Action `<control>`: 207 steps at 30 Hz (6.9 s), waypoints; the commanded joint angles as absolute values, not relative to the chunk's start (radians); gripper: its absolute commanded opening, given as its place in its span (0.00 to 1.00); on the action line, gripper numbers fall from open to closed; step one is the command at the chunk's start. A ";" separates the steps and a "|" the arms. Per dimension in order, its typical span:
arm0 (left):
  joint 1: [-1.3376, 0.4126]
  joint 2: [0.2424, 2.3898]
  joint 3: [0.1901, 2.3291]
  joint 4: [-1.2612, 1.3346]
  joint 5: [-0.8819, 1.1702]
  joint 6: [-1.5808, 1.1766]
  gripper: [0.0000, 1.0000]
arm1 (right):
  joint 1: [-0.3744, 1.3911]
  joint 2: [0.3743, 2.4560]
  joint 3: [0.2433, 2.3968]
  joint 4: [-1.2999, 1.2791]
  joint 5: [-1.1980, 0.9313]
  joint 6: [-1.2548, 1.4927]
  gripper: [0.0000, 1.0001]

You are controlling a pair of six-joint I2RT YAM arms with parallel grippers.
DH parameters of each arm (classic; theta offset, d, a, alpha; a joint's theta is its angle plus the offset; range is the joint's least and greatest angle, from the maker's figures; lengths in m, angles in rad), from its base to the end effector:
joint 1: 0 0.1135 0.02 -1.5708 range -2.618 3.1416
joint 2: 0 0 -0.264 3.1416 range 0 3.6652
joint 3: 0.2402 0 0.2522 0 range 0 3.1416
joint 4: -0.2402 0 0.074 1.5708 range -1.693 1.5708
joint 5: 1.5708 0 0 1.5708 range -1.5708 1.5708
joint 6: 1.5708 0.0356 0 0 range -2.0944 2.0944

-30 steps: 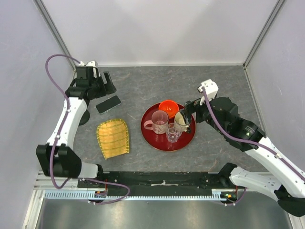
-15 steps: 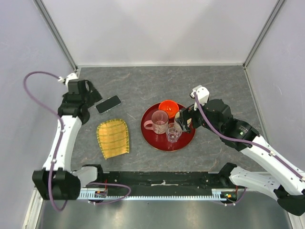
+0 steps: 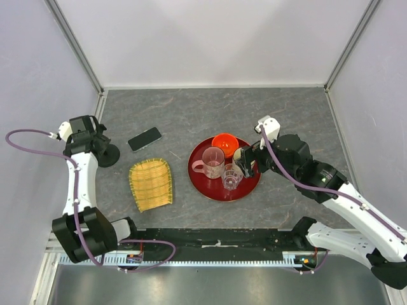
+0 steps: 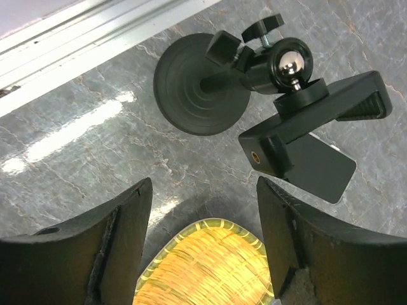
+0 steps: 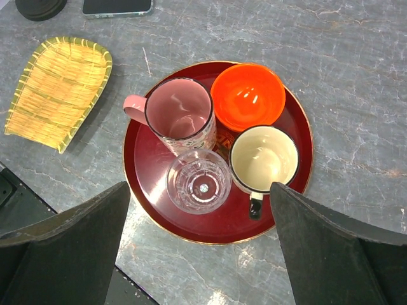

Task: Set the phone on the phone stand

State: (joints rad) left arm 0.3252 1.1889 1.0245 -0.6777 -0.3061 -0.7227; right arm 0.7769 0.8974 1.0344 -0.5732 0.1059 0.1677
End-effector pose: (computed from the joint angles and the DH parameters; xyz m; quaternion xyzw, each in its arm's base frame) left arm 0.2287 0.0884 0.2970 -0.5090 0.7724 0.0701 0.3734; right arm 0.1374 0.1298 0.3665 -0.2254 0.8119 0.2044 0.4982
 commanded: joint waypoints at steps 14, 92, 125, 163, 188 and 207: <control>0.325 1.224 1.068 -0.537 -0.285 -0.719 0.75 | 0.778 0.888 1.022 -0.554 0.147 0.156 0.98; -0.175 1.667 1.528 -0.575 0.365 -0.074 0.02 | 0.776 1.063 1.074 -0.500 0.048 0.295 0.98; -0.270 1.582 1.477 -0.600 0.058 -0.038 0.76 | 0.778 1.095 1.066 -0.492 0.035 0.310 0.98; 0.393 2.000 1.443 -0.338 0.422 -0.727 0.79 | 0.778 1.097 1.051 -0.482 0.028 0.310 0.98; 0.351 2.088 1.398 -0.360 0.546 -0.719 0.75 | 0.778 0.989 0.999 -0.499 0.043 0.333 0.98; 0.197 1.844 1.446 -0.621 0.229 -0.338 0.83 | 0.778 0.948 0.992 -0.540 0.087 0.288 0.98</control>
